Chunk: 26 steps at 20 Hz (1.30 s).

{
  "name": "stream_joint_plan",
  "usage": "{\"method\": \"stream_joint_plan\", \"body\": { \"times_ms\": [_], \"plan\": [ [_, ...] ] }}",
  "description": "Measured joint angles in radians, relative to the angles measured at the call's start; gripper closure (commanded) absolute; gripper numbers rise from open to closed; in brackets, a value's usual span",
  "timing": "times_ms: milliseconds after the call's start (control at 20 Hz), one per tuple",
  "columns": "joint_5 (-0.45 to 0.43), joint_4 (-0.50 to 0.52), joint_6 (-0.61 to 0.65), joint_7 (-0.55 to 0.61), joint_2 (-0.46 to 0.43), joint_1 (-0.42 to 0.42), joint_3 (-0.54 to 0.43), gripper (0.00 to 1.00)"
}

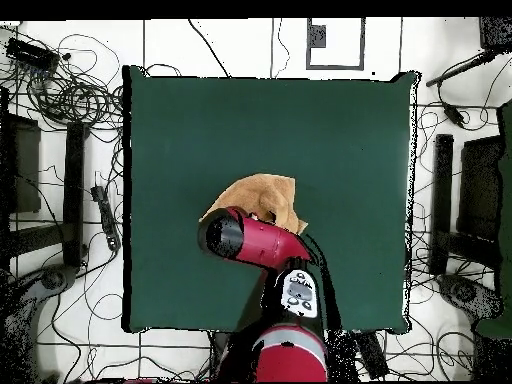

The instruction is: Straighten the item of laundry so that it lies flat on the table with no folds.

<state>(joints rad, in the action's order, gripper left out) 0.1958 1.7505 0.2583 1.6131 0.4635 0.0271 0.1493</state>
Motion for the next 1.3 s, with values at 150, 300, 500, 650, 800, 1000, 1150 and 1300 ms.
{"method": "stream_joint_plan", "body": {
  "times_ms": [150, 300, 500, 650, 800, 1000, 1150, 1300],
  "plan": [
    [0.023, -0.010, 0.000, 0.014, -0.012, 0.029, 0.021, 1.00],
    [0.049, -0.024, 0.000, 0.029, -0.035, 0.061, 0.044, 1.00],
    [0.082, -0.044, 0.000, 0.047, -0.073, 0.104, 0.072, 1.00],
    [0.092, -0.051, 0.000, 0.050, -0.086, 0.119, 0.081, 1.00],
    [0.104, -0.061, 0.000, 0.050, -0.099, 0.133, 0.096, 1.00],
    [0.116, -0.063, 0.000, 0.050, -0.106, 0.133, 0.097, 1.00],
    [0.123, -0.063, 0.000, 0.050, -0.108, 0.133, 0.097, 1.00],
    [0.130, -0.063, 0.000, 0.050, -0.109, 0.133, 0.097, 1.00]
  ]
}}
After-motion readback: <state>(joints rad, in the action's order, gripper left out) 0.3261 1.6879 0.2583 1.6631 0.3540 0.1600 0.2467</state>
